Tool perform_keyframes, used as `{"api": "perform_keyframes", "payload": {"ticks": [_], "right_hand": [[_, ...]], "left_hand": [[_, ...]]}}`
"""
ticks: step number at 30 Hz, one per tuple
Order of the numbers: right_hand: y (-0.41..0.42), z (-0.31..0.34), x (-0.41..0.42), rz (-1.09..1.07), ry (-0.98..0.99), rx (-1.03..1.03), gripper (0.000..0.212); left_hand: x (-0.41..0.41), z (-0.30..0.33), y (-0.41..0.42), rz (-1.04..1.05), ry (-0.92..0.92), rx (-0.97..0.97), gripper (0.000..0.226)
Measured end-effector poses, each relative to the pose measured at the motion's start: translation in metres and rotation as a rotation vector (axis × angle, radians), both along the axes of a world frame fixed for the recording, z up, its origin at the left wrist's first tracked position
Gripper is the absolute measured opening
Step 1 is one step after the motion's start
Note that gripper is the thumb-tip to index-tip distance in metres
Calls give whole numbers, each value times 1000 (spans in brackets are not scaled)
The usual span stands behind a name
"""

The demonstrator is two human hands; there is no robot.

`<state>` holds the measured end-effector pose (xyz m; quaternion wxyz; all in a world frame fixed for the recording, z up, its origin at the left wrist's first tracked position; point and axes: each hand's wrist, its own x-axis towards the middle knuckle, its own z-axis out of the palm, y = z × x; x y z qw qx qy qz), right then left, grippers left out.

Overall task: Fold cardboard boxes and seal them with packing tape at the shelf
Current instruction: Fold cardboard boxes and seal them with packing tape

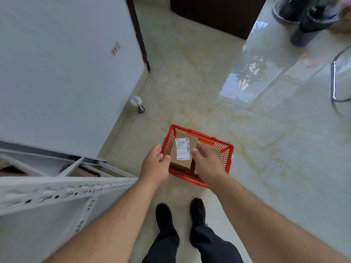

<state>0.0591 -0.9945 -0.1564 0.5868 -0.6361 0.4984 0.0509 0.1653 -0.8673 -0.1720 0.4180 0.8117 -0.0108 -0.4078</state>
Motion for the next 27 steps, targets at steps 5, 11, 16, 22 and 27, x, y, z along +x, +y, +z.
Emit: {"api": "perform_keyframes", "payload": {"ticks": [5,11,16,22,27], "right_hand": [[28,118,-2,160,-106,-111,46],[104,174,-16,468,-218,-32,37],[178,190,-32,707,-278,93,44],[254,209,-35,898,-349,165,57],[300,206,-26,932,-347,118,80]], "left_hand": [[-37,124,38,33,-90,-122,63],[-85,192,130,377,-231,-132,61],[-140,223,218,687,-309,-97,58],[-190,248,308,1002,-369,-37,57],[-212,249,366,1139,-374,-35,57]]}}
